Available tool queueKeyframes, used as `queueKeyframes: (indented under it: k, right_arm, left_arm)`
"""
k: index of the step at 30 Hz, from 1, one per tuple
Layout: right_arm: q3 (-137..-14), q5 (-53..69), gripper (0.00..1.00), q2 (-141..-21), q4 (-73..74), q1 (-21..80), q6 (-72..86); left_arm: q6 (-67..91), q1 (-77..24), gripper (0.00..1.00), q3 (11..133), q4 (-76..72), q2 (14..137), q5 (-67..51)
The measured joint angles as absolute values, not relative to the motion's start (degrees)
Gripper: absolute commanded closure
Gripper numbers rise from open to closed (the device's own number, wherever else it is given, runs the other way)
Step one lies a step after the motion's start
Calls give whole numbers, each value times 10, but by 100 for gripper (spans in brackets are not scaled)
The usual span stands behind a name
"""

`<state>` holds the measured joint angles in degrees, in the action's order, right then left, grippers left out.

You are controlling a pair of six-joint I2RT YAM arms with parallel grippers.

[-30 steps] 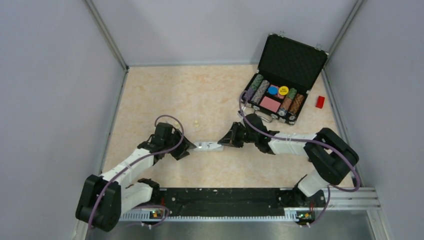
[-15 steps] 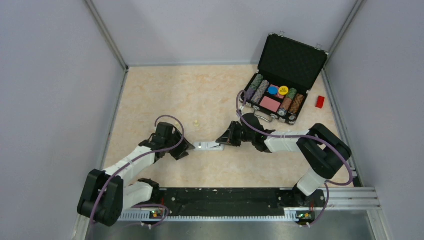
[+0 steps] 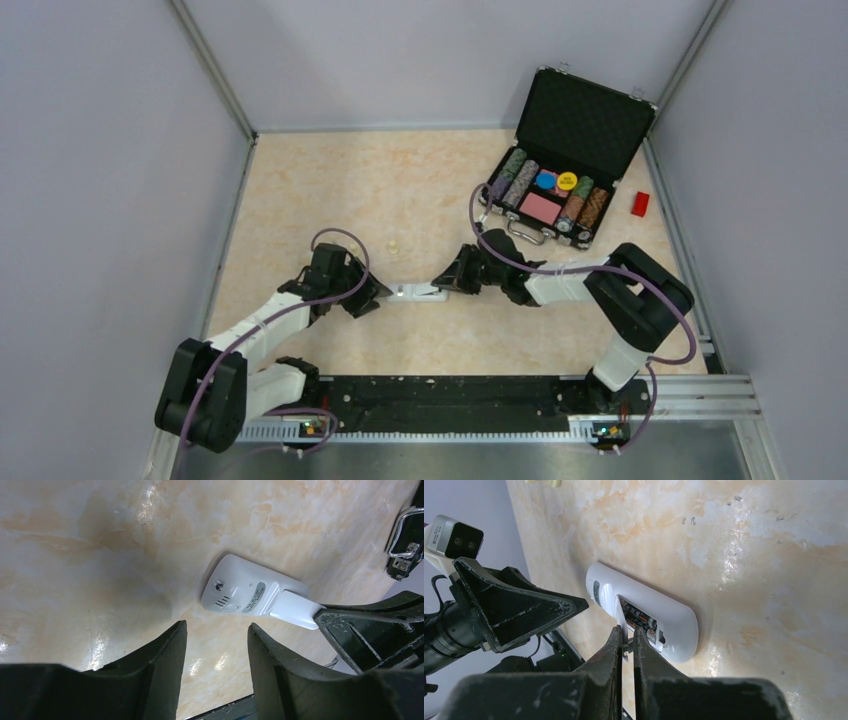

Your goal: Load the batteries into the remote control

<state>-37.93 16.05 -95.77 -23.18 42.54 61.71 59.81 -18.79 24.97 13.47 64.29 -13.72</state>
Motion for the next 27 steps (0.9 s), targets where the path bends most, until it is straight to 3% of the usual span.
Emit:
queueKeyframes:
  k: [12,17,27]
  right_arm:
    - [-380,144,100,-961,-236,432,621]
    - [-380,136,91,-961,-231,435,621]
    - [-391,114,87,-961,-198,449,620]
  left_arm:
    - [603,-188,44,250,130,643,-153]
    - [618,-188,43,250,120,654,-183]
    - [679,-188,47,248,32,692,-251]
